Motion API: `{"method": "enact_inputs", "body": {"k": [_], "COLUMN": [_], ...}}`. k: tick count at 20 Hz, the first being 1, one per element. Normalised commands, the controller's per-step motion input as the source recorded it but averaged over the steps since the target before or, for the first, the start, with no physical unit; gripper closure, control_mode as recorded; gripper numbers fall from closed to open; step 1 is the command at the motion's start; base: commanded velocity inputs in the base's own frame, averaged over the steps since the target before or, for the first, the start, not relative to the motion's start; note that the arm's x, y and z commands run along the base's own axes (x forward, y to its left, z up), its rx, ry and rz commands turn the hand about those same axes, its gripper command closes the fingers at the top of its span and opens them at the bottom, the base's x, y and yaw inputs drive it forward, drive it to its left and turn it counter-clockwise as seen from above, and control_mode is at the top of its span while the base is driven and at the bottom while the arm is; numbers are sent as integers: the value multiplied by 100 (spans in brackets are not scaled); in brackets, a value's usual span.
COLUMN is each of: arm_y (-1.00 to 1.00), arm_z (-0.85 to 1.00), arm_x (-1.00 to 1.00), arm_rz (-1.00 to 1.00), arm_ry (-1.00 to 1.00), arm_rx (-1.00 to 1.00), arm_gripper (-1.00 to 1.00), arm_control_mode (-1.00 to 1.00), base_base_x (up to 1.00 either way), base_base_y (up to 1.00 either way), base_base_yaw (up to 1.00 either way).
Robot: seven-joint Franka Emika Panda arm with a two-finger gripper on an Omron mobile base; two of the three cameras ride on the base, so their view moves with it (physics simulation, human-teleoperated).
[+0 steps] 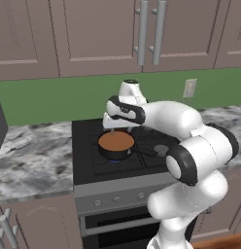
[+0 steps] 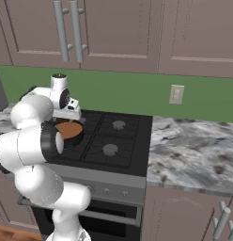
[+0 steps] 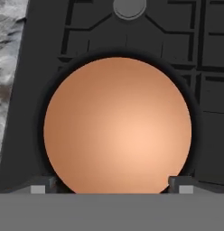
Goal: Pick up the sugar cube(s) and place them in the saucepan with hot chocolate.
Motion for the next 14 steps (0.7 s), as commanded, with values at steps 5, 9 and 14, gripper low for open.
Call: {"method": "enact_inputs", "body": {"k": [5,9,14], "arm_y": [-1,-5,-16], "arm_z": [14,6,31], "arm_x": [-45,-50,-24], "arm_rz": [0,0,0], "arm_ry": [-21,-19,-18], "arm_rx": [6,7,9], "arm_gripper": [-100,-100,-100], "arm_control_mode": [-100,-100,-100], "base_base_x": [0,0,0], "base_base_y": [0,0,0], "base_base_yaw": [0,0,0]}}
